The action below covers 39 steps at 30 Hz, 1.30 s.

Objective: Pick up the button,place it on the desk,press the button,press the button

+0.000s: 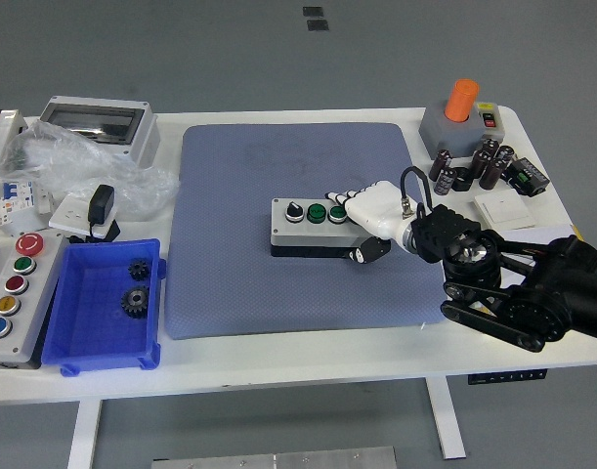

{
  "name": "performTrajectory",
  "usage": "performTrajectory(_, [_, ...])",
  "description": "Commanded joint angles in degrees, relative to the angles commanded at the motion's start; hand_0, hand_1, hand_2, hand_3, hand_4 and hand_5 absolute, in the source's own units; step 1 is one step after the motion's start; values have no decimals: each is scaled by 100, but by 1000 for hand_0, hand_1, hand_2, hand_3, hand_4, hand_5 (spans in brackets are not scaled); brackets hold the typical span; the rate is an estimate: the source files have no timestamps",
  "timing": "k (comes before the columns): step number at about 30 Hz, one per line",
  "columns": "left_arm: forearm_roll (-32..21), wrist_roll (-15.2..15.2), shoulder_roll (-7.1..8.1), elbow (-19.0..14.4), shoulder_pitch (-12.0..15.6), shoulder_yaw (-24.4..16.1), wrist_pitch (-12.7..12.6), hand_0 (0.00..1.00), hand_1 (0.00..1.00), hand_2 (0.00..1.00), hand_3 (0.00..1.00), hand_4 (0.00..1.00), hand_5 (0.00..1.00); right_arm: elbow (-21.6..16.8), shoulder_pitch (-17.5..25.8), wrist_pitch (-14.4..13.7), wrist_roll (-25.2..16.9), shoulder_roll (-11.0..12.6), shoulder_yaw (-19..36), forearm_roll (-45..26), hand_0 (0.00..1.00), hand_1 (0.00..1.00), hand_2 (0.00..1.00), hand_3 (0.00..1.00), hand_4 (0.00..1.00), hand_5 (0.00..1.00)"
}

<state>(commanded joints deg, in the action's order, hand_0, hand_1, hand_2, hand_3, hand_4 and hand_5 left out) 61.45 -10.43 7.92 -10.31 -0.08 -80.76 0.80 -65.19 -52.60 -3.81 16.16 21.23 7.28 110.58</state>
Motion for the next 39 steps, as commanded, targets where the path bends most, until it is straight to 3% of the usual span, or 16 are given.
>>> performTrajectory(18, [32,40,-7,0,24,-36,92,551,539,519,612,623,332,-205,-72,-58,-30,145,147,-49,732,795,998,998,658,2])
performTrajectory(27, [-18,90,-2,0,71,0,160,551,539,518,613,630,331,-683,-132,183,68,470,150,-316,727,788,998,998,667,2])
performTrajectory(28, [-21,91,0,0,78,0,167,551,542,521,615,627,377,-758,-140,212,82,524,148,-363,730,786,998,998,688,2])
performTrajectory(31, [-10,92,5,0,85,-12,175,551,542,521,615,627,377,-885,-147,244,96,618,148,-423,730,786,998,998,688,2])
performTrajectory(39, [68,96,12,0,64,-71,166,549,543,522,617,634,395,-866,-109,223,83,619,143,-475,728,776,998,998,699,2])
